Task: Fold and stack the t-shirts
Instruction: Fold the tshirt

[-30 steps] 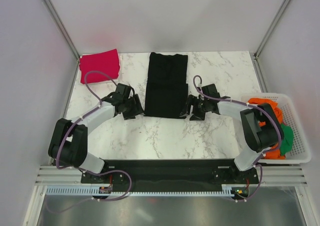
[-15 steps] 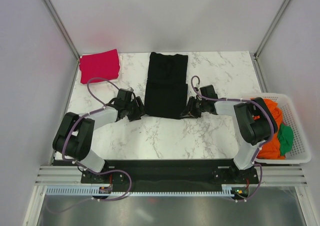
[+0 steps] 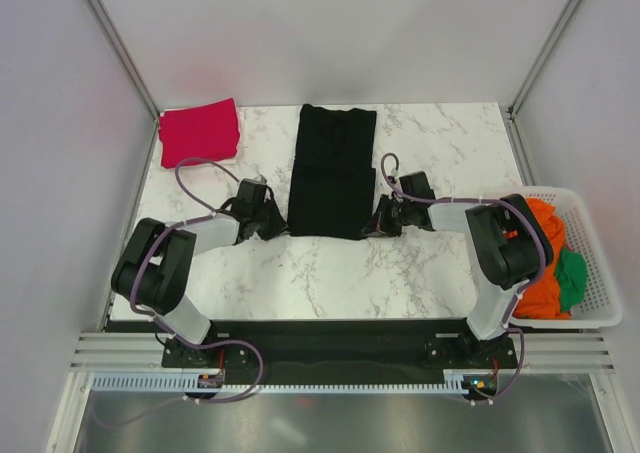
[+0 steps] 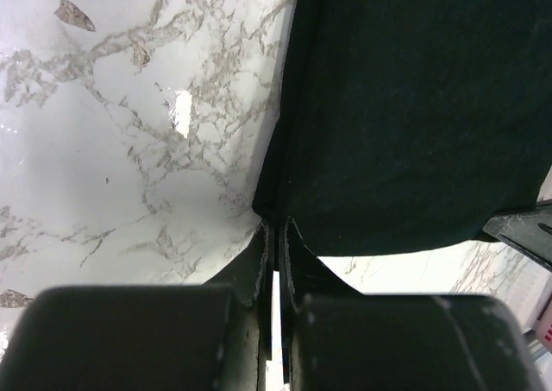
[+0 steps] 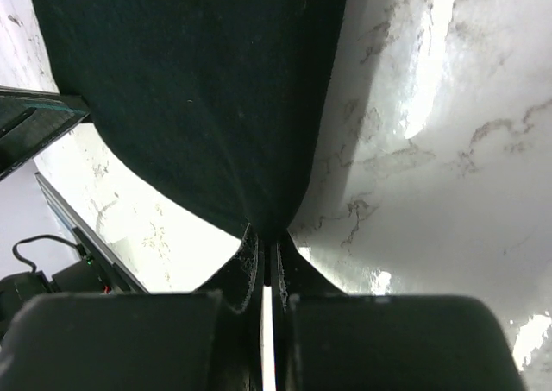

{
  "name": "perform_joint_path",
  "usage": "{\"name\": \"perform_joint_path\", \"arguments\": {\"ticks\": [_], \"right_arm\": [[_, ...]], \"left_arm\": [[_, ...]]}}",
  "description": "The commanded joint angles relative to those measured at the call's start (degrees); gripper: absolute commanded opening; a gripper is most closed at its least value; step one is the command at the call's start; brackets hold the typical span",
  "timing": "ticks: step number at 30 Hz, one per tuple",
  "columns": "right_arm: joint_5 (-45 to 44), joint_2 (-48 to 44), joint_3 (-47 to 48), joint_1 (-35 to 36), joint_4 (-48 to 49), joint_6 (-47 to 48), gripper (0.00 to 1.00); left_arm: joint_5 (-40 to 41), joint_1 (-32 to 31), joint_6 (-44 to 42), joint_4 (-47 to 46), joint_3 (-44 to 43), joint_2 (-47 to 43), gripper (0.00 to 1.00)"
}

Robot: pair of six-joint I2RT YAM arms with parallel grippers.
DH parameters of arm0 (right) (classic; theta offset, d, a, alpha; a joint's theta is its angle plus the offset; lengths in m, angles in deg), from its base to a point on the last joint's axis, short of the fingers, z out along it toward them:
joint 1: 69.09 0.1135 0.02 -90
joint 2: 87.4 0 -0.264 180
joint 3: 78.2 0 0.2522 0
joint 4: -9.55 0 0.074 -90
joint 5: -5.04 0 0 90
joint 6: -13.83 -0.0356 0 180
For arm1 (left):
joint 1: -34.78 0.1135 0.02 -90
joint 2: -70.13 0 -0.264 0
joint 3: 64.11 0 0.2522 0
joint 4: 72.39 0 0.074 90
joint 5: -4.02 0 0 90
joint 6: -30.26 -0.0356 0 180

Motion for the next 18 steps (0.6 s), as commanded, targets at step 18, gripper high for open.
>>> {"name": "perform_joint_path", "arguments": {"ticks": [18], "right_arm": [[-11.16, -43.23, -6.43, 0.11, -43.43, 6.56, 0.0]], "left_arm": [[18.81, -31.35, 17.27, 41.08, -3.49, -36.91, 0.02]]}}
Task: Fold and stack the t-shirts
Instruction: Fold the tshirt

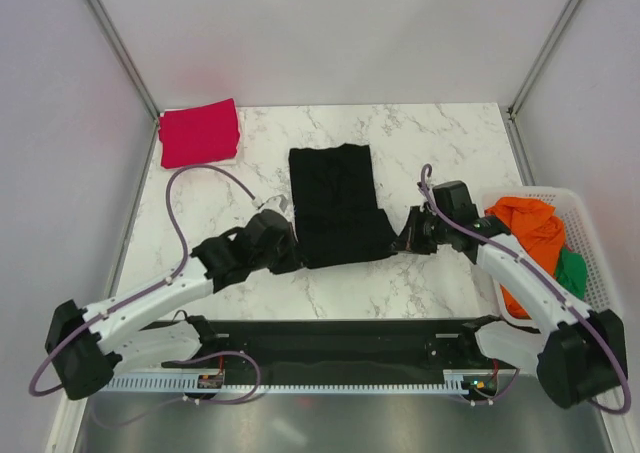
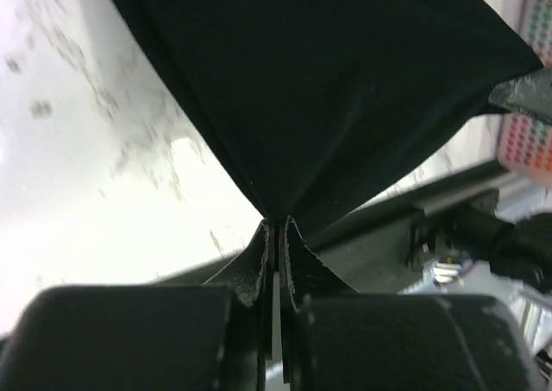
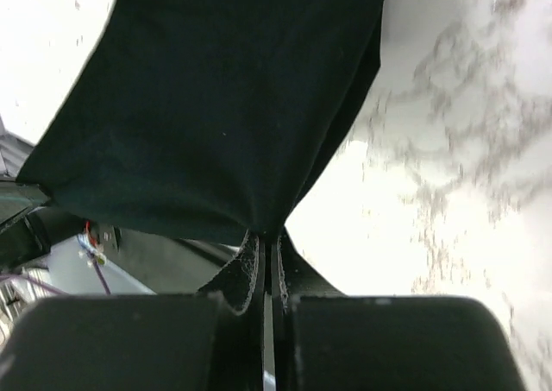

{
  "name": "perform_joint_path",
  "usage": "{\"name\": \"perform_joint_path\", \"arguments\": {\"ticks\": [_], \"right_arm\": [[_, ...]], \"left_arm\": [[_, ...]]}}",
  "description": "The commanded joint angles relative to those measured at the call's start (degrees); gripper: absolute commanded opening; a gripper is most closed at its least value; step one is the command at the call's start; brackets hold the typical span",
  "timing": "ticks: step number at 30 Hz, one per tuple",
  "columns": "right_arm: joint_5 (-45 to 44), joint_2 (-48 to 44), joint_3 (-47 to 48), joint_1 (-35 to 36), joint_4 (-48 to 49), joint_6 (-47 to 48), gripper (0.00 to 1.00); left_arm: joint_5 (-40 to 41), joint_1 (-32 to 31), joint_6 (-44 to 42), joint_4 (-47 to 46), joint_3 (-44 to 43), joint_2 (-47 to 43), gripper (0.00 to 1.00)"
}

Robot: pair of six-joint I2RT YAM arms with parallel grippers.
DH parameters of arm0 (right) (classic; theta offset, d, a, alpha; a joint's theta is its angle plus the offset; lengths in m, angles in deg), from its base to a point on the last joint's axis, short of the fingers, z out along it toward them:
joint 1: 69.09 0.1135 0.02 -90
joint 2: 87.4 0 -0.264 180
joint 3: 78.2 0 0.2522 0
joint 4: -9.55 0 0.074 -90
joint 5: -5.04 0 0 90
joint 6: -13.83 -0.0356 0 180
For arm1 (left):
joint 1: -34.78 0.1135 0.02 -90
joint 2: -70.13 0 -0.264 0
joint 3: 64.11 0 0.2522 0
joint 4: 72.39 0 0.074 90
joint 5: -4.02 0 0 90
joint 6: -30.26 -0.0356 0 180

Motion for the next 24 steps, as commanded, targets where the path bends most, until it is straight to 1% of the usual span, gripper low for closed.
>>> {"name": "perform_joint_path", "arguments": {"ticks": [1, 2, 3, 5, 6, 7, 9, 10, 11, 12, 13, 15, 16, 20, 23, 24], "right_arm": [[-1.24, -7.16, -1.42, -0.11, -14.0, 2.37, 0.0], [-1.06, -10.48, -1.51, -0.11, -17.32, 2.72, 0.0], [-0.97, -11.91, -1.25, -0.11, -19.09, 2.98, 0.0], [-1.06, -15.85, -0.81, -0.19, -23.04, 3.16, 0.0], [-1.23, -17.01, -0.2, -0.19, -23.85, 2.81, 0.0], [-1.41, -17.98, 0.33, -0.11, -24.38, 2.72, 0.0], [-2.72, -17.73, 2.95, -0.11, -25.35, 2.72, 0.0], [-3.42, -16.24, 4.1, -0.11, -25.44, 2.81, 0.0], [-5.0, -15.27, 5.33, -0.19, -25.53, 3.07, 0.0], [-5.71, -14.04, 8.21, -0.11, -25.27, 3.25, 0.0], [-6.59, -11.33, 9.9, -0.11, -25.18, 3.94, 0.0], [-9.74, -8.6, 14.89, -0.11, -24.48, 4.3, 0.0], [-10.72, -5.88, 16.49, -0.19, -24.04, 4.74, 0.0], [-13.62, 2.21, 25.62, -0.28, -22.1, 5.71, 0.0], [-14.59, 8.28, 30.1, -0.72, -19.82, 6.06, 0.0], [-14.68, 10.03, 31.35, -1.07, -19.47, 6.23, 0.0]], "left_arm": [[6.46, -6.59, 10.96, 14.03, -1.39, -6.16, 0.02], [7.25, -8.18, 12.2, 15.18, -1.56, -7.04, 0.02], [7.7, -11.32, 13.35, 17.71, -1.82, -8.27, 0.02], [9.01, -13.89, 15.99, 20.1, -3.48, -8.72, 0.02], [9.71, -16.17, 16.95, 22.02, -4.37, -8.8, 0.02], [10.5, -16.8, 17.14, 23.26, -5.42, -8.54, 0.02], [13.31, -17.33, 16.62, 25.28, -9.55, -8.1, 0.02], [14.8, -17.33, 15.74, 27.73, -12.61, -7.06, 0.02], [18.47, -17.33, 15.3, 28.97, -14.38, -6.26, 0.02], [20.25, -17.25, 14.86, 30.55, -16.14, -5.39, 0.02], [21.75, -17.16, 13.37, 32.31, -19.72, -4.42, 0.02], [24.39, -16.11, 11.61, 33.55, -22.91, -1.26, 0.02], [24.66, -15.58, 9.86, 33.73, -25.62, -0.29, 0.02], [25.37, -12.33, 5.98, 33.56, -29.68, 3.67, 0.02], [23.8, -7.07, 1.77, 32.24, -30.92, 5.78, 0.02], [22.91, -3.57, 0.37, 29.98, -30.92, 6.48, 0.02]]}}
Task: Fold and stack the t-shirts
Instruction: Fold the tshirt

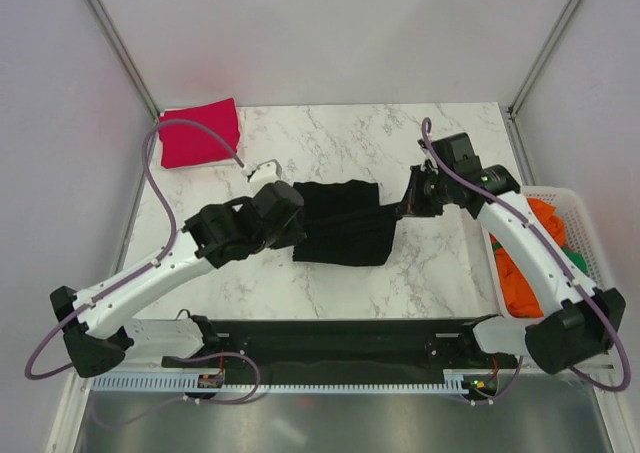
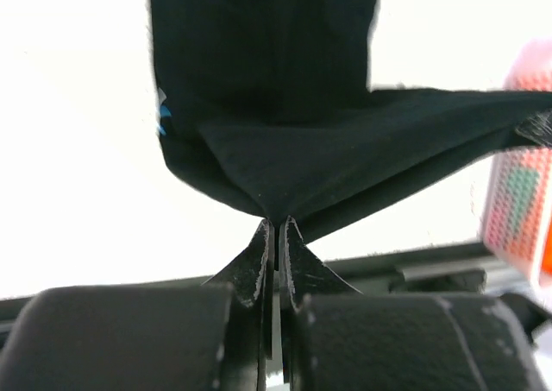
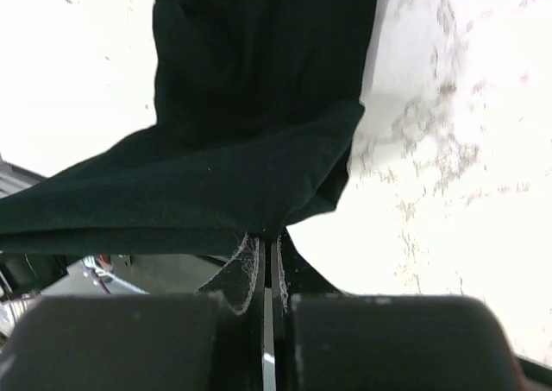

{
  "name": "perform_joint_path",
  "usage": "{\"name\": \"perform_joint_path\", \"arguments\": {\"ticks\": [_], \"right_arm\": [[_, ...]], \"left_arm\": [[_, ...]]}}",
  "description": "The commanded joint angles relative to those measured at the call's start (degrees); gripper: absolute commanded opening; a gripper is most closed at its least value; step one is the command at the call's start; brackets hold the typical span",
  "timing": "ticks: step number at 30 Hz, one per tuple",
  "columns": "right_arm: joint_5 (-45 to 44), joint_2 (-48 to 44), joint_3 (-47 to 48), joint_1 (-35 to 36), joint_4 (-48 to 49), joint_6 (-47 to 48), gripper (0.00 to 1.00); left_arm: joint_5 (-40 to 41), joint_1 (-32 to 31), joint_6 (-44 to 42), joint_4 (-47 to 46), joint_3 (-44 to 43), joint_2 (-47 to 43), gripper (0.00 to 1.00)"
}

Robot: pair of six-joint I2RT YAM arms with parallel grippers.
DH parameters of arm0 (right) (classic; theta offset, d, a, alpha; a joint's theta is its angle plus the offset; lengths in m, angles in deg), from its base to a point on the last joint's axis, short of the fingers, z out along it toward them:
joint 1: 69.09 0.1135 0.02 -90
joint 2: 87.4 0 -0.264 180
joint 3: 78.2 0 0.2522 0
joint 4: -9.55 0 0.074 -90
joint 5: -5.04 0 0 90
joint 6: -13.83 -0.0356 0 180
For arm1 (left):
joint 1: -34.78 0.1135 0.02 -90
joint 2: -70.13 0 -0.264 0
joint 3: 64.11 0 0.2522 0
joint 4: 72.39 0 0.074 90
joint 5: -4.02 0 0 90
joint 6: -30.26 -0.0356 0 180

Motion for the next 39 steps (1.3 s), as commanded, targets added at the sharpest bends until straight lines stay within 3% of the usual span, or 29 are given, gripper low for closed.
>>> {"name": "perform_joint_path", "arguments": {"ticks": [1, 6, 15, 21, 22, 23, 25, 26, 28, 30, 32, 36, 39], "right_arm": [[-7.66, 6.69, 5.47, -1.73, 2.46, 2.56, 0.0], [-7.05, 14.89, 12.33, -2.87, 4.22, 3.0, 0.0], [-3.98, 30.53, 22.0, -4.63, 6.86, 3.0, 0.0], [-1.87, 45.71, 33.33, -6.3, 6.77, 2.57, 0.0], [-1.43, 47.84, 35.43, -6.56, 6.51, 2.48, 0.05], [-0.99, 50.03, 39.89, -6.91, 6.16, 1.96, 0.14], [1.81, 56.27, 44.4, -7.53, 5.46, 1.86, 0.5], [1.83, 58.12, 49.38, -7.53, 4.32, 1.86, 0.75], [1.22, 60.16, 53.11, -7.62, 1.86, 2.65, 0.82], [-1.15, 55.1, 50.5, -7.1, 2.46, 3.09, 0.82], [-2.56, 49.29, 41.55, -6.04, 7.1, 3.53, 0.82], [1.72, 34.19, 25.12, -1.57, 14.23, 1.96, 0.8], [7.44, 28.63, 13.33, 2.3, 20.38, -1.73, 0.73]], "left_arm": [[1.3, 7.71, -10.13, 1.59, -2.2, 1.11, 0.02], [-5.04, 19.04, -18.57, -5.1, -3.25, 5.32, 0.02], [-13.75, 30.14, -26.06, -13.27, -9.66, 22.1, 0.02], [-19.9, 36.38, -29.57, -15.39, -22.72, 39.47, 0.07], [-21.73, 36.91, -30.1, -15.21, -24.77, 41.87, 0.09], [-23.06, 38.22, -30.45, -14.86, -26.79, 44.68, 0.2], [-26.48, 39.28, -31.16, -13.99, -33.11, 51.45, 0.47], [-27.54, 40.16, -31.34, -13.28, -35.31, 53.21, 0.63], [-28.51, 40.43, -31.86, -10.21, -41.21, 56.13, 0.69], [-29.39, 40.43, -32.22, -9.59, -40.97, 54.91, 0.7], [-28.44, 39.82, -31.52, -9.76, -37.72, 49.65, 0.7], [-26.58, 37.44, -27.93, -13.62, -20.55, 37.87, 0.68], [-27.64, 34.55, -23.88, -20.2, -7.89, 29.26, 0.66]]}}
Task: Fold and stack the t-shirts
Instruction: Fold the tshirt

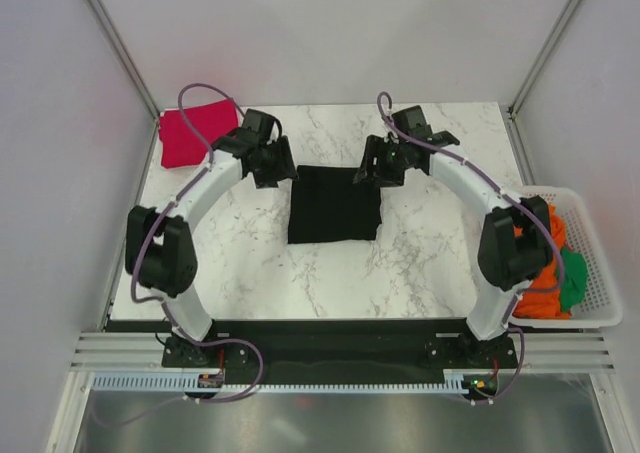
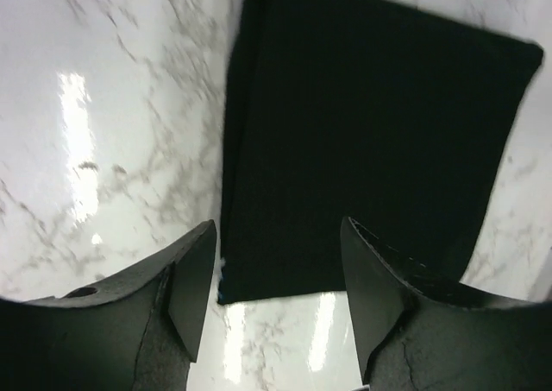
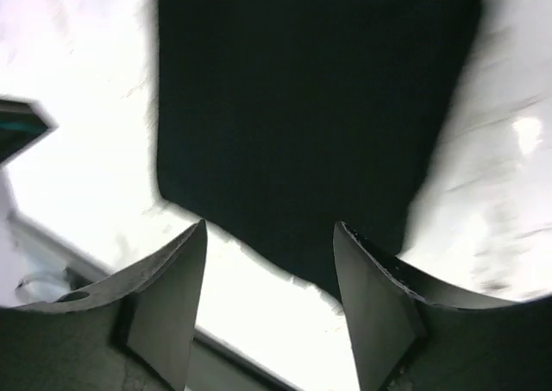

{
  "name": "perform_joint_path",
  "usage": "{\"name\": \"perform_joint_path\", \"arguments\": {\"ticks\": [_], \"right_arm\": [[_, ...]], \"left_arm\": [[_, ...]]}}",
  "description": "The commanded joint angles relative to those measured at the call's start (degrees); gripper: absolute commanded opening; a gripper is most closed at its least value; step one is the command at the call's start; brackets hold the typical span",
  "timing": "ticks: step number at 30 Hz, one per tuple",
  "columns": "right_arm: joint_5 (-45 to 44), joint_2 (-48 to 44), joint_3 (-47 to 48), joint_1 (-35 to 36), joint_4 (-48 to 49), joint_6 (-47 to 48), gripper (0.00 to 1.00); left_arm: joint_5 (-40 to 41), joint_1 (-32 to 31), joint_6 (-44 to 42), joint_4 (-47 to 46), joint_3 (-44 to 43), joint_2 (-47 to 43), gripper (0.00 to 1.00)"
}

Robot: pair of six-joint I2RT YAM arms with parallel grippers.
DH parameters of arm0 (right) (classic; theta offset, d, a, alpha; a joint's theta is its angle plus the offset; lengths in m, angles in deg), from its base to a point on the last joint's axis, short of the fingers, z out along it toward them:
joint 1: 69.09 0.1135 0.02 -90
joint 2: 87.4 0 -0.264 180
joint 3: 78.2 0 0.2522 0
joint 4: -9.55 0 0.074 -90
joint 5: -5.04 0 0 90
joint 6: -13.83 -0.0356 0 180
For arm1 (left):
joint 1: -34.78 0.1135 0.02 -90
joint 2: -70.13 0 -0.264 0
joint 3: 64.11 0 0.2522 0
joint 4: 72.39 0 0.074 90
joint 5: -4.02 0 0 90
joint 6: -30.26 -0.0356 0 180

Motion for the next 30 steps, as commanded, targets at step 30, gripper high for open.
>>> {"name": "perform_joint_path", "arguments": {"ticks": [30], "right_arm": [[5.88, -9.73, -37.11, -4.01, 15.32, 1.52, 0.58]], "left_arm": [[1.9, -16.25, 17.42, -33.07, 47.42, -14.87, 0.51]]}}
